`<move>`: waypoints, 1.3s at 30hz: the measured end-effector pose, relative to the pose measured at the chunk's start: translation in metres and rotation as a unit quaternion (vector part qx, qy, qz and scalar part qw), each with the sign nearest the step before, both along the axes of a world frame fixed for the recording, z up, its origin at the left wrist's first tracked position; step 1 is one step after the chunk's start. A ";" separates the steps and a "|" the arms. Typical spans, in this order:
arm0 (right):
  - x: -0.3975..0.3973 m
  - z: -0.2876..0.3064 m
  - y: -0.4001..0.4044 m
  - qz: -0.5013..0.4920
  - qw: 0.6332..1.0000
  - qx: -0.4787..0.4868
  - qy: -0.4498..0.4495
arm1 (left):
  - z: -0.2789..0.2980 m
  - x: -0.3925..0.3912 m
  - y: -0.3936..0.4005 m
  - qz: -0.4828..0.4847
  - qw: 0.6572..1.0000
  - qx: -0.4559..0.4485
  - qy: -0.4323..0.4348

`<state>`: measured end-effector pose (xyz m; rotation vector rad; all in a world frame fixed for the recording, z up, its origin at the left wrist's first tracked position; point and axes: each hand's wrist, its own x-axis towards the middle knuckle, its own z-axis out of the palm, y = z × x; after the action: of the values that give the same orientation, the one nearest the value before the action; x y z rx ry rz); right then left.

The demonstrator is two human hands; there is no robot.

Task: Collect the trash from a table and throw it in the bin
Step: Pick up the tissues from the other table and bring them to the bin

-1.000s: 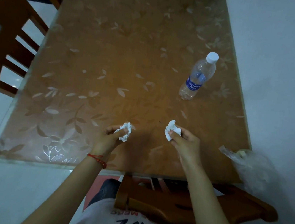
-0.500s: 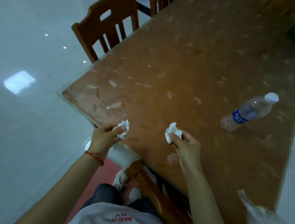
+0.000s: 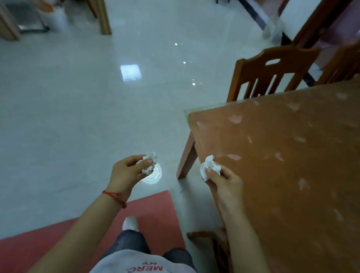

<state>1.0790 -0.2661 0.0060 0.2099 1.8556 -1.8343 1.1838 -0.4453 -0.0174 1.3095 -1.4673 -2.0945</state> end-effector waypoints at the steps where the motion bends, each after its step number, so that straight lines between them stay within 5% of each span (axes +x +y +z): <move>1: 0.000 -0.001 -0.017 0.020 1.000 -0.002 -0.003 | -0.001 0.006 -0.013 0.017 1.000 0.001 -0.002; 19: -0.027 -0.022 -0.258 0.101 0.993 -0.028 -0.059 | -0.022 0.021 -0.227 0.150 0.989 0.015 0.009; 39: -0.277 -0.022 -0.505 0.116 0.991 -0.039 -0.050 | -0.013 -0.236 -0.474 0.130 0.991 0.001 0.021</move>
<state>0.8019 -0.7713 -0.0161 0.0535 1.6615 -1.7011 0.9479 -0.9195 -0.0308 1.3663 -1.2041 -1.9425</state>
